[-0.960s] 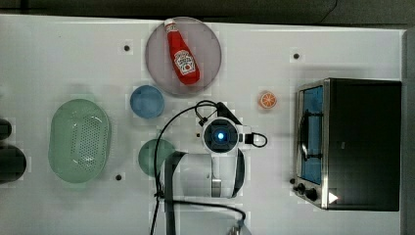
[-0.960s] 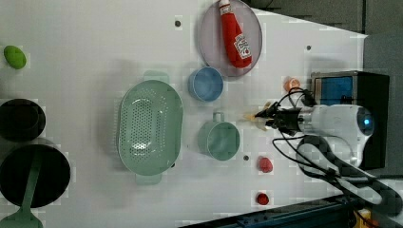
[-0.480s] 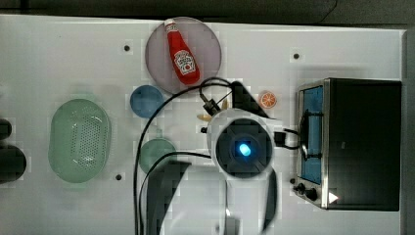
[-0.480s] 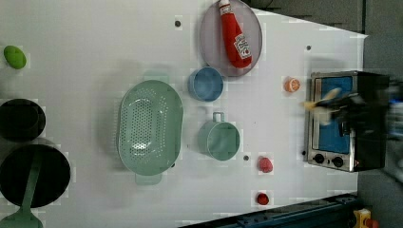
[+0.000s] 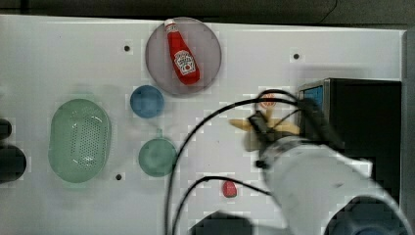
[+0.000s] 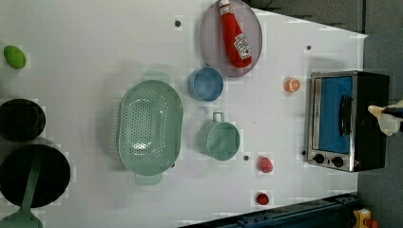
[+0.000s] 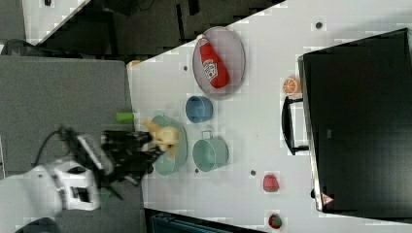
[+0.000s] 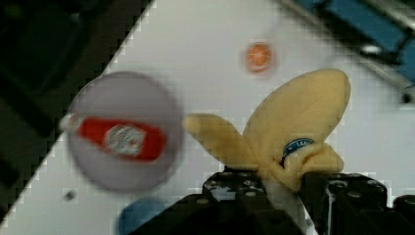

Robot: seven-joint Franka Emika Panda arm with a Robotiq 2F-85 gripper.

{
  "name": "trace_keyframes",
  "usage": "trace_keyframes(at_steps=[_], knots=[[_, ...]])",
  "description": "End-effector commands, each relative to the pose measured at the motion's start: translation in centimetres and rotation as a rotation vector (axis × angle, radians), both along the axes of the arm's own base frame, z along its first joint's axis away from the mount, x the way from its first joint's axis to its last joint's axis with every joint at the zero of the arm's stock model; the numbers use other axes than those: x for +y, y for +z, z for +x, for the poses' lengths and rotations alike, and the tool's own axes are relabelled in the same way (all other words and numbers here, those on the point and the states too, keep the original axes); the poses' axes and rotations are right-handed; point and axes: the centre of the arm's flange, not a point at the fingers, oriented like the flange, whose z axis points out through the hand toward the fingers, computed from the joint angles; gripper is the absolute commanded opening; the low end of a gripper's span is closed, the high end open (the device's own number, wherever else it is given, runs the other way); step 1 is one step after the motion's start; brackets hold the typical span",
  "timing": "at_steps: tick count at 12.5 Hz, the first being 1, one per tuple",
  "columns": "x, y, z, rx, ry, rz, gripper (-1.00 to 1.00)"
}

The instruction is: Pick banana from table and place on oven.

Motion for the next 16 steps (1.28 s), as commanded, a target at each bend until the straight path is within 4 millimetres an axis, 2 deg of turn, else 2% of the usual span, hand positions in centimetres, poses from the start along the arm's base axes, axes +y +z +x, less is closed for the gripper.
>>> trace_keyframes(at_steps=[1, 3, 7, 9, 11, 13, 15, 16], knots=[[-7.9, -6.3, -0.1, 0.155, 0.018, 0.007, -0.48], [-12.0, -6.6, 0.3, 0.171, 0.012, -0.02, -0.48], [-19.8, -7.7, 2.2, 0.216, 0.144, -0.092, -0.48], [-22.8, -8.9, 3.5, 0.256, 0.234, -0.136, -0.48], [-25.0, -11.0, 4.4, 0.277, 0.274, -0.156, -0.48], [-26.2, -13.6, 4.4, 0.256, 0.211, -0.091, -0.48], [-26.9, -14.7, 4.3, 0.255, 0.218, -0.08, -0.48], [-27.0, -14.6, 4.4, 0.244, 0.251, -0.098, -0.4]])
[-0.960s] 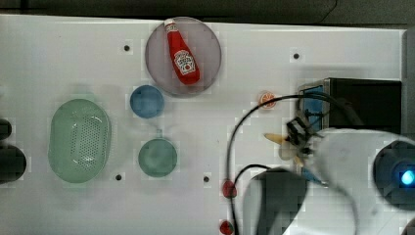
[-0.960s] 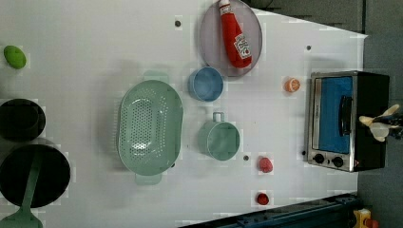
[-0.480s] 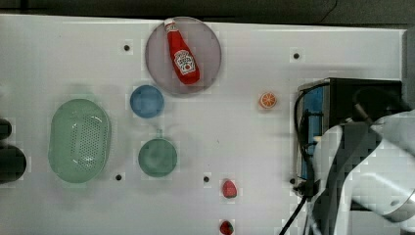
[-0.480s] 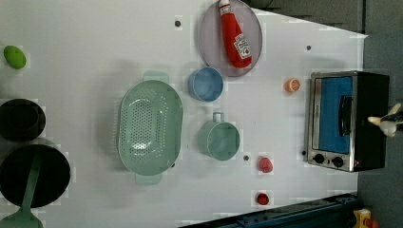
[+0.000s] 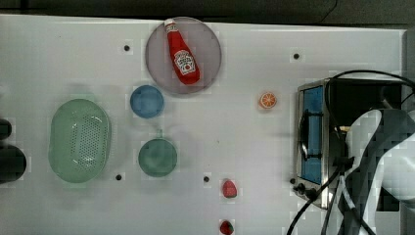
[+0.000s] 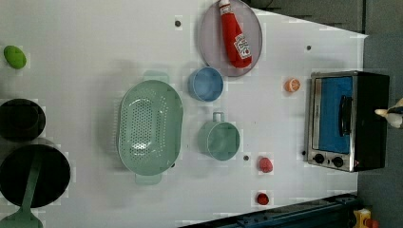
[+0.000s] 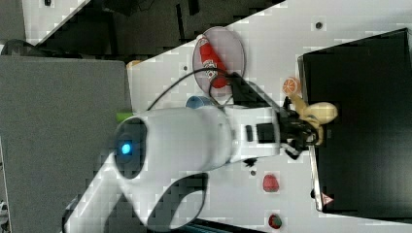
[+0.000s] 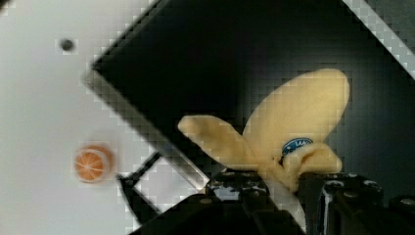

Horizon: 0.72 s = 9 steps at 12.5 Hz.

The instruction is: Pick banana from table and place on oven.

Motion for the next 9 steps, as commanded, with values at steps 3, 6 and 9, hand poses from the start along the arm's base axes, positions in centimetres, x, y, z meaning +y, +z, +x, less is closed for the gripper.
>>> trace_keyframes(at_steps=[3, 6, 9], knots=[[-0.4, -0.5, 0.1, 0.002, 0.124, -0.017, 0.27], [-0.3, -0.1, -0.1, 0.004, 0.125, -0.01, 0.93], [0.9, 5.7, -0.6, -0.033, 0.148, 0.006, 1.0]])
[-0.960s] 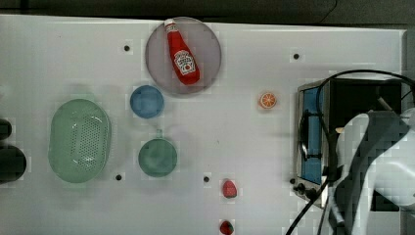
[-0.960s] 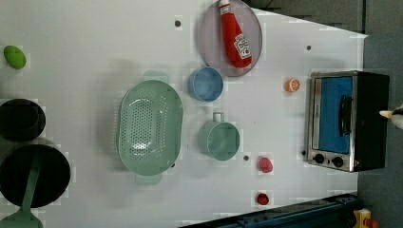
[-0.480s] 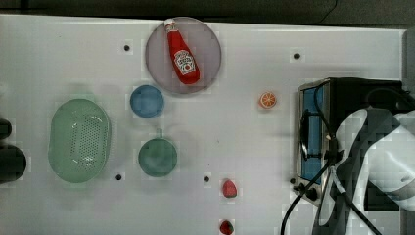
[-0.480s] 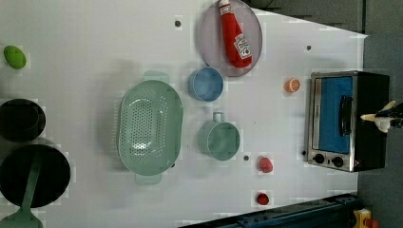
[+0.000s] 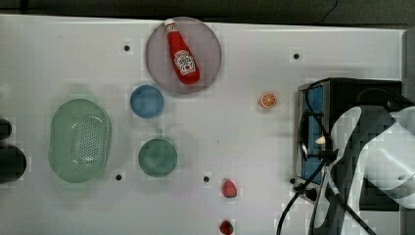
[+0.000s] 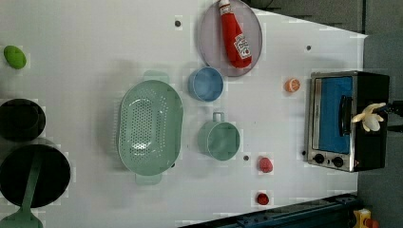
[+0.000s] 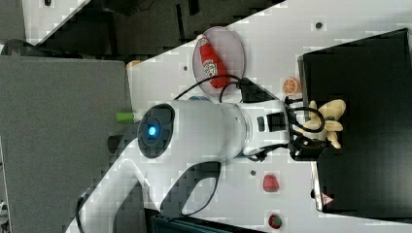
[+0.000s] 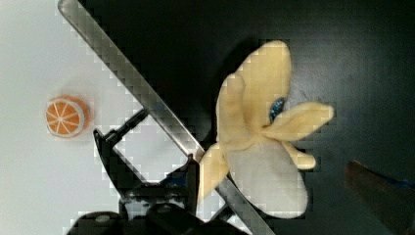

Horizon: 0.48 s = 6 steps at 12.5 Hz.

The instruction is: Pick banana from table and place on oven.

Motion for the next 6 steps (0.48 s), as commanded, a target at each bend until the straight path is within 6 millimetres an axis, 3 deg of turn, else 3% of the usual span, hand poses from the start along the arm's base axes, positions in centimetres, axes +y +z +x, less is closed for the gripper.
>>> trace_keyframes(at_steps=[1, 3, 6], knots=[[0.6, 11.0, -1.1, -0.138, 0.057, 0.002, 1.0], [3.5, 15.7, -2.1, -0.125, 0.095, 0.02, 1.0], [11.4, 20.9, -2.1, -0.129, 0.093, 0.006, 1.0]])
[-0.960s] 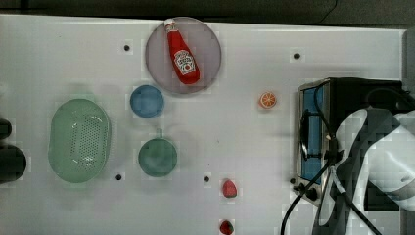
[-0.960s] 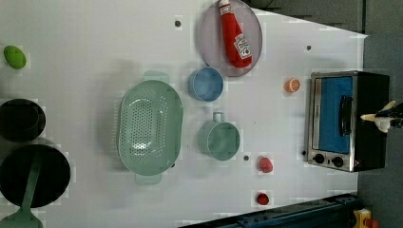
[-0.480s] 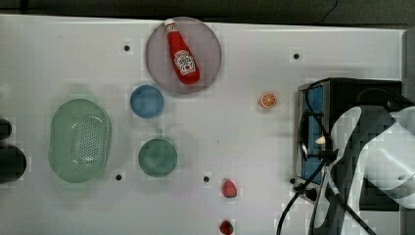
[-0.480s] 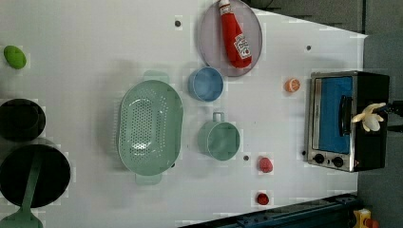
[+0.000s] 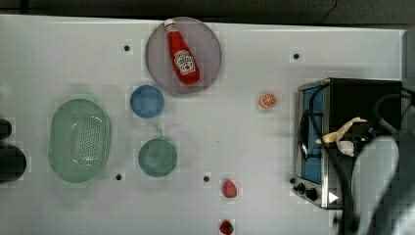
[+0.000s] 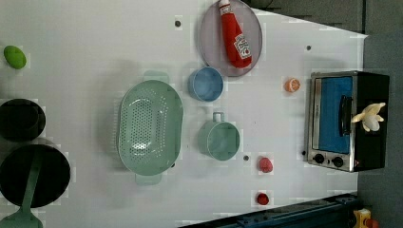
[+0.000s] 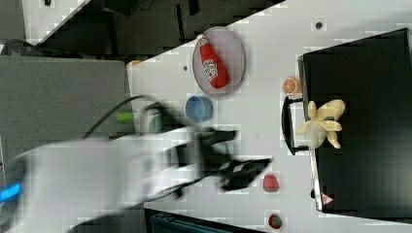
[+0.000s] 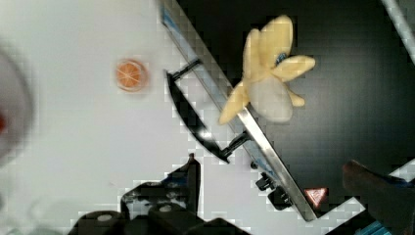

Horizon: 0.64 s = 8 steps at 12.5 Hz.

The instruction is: Pick banana from table and place on oven.

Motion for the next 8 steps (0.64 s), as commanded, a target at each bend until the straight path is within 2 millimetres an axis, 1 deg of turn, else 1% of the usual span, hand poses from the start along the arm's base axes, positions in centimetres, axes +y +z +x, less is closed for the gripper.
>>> trace_keyframes(at_steps=[1, 2, 3, 5, 6, 7, 8], knots=[[9.6, 7.0, 1.0, -0.055, -0.019, -0.028, 1.0], [12.7, 7.6, 0.9, -0.052, -0.051, -0.023, 1.0], [15.9, 7.7, 0.7, -0.043, -0.093, -0.021, 1.0], [22.0, 7.3, 0.0, -0.038, -0.177, -0.028, 1.0], [24.5, 7.2, -0.5, -0.041, -0.21, -0.039, 1.0], [26.6, 7.3, -1.1, -0.046, -0.236, -0.048, 1.0], [28.0, 7.3, -1.5, -0.05, -0.252, -0.049, 1.0]])
